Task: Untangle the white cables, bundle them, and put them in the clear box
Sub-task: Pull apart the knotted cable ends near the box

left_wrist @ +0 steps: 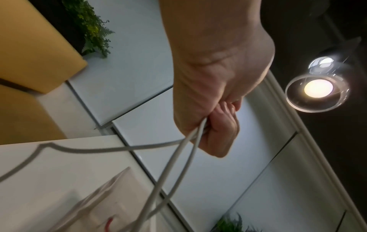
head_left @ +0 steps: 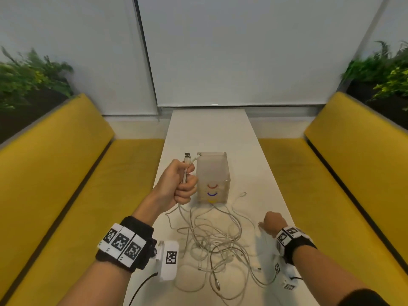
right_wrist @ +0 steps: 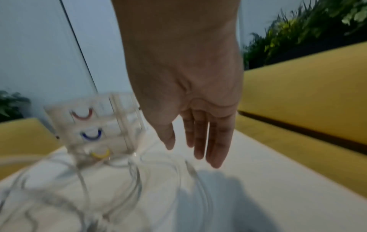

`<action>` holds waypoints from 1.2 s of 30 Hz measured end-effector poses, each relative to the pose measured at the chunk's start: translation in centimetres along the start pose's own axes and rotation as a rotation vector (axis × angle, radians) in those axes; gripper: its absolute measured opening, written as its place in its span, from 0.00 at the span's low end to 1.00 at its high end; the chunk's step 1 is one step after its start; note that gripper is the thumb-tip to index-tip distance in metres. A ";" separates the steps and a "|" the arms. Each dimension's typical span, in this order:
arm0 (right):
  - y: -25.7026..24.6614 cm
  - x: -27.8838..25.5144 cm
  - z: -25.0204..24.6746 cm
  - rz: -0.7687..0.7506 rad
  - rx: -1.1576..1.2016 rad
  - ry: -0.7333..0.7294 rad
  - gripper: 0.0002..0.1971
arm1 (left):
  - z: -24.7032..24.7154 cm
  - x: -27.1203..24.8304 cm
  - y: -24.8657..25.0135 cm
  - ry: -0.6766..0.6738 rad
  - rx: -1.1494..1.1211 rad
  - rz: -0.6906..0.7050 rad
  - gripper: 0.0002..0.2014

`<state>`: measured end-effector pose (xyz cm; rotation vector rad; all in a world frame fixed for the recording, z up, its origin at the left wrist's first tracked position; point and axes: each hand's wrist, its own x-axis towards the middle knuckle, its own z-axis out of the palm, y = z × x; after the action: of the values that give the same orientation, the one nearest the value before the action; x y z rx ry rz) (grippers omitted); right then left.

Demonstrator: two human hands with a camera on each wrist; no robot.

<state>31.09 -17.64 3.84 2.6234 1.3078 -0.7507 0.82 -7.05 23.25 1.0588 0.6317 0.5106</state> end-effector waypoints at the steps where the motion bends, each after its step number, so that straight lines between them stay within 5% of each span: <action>1: 0.1 0.2 1.2 0.024 -0.012 -0.007 0.18 | -0.1 0.1 -0.6 -0.016 0.005 -0.023 0.10; 6: 0.7 1.2 5.5 0.037 -0.050 -0.008 0.09 | -0.7 0.4 -1.8 0.035 0.053 0.010 0.14; 9: 1.3 1.7 6.6 0.062 0.017 0.027 0.14 | -0.8 0.3 -1.3 0.098 0.043 0.069 0.14; 13: 1.5 2.6 3.7 0.105 0.496 0.128 0.12 | -0.6 0.2 -0.7 0.214 0.109 0.140 0.09; 18: -2.3 -1.9 -6.0 -0.303 1.178 0.207 0.06 | 0.5 0.9 -0.7 0.239 0.243 0.172 0.11; 25: -10.7 -9.9 -13.7 -0.868 1.079 0.150 0.07 | 4.3 1.9 -1.1 0.169 0.236 0.190 0.09; 31: -13.9 -10.7 -12.4 -0.872 1.001 0.257 0.06 | 5.0 2.1 -2.0 0.310 0.291 0.253 0.12; 36: -14.8 -11.2 -10.8 -0.859 1.056 0.199 0.09 | 4.7 2.0 -2.9 0.397 0.272 0.351 0.13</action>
<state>18.08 -13.12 20.29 2.7032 2.7646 -1.6993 5.78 -9.91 21.79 1.3496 0.8864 0.9766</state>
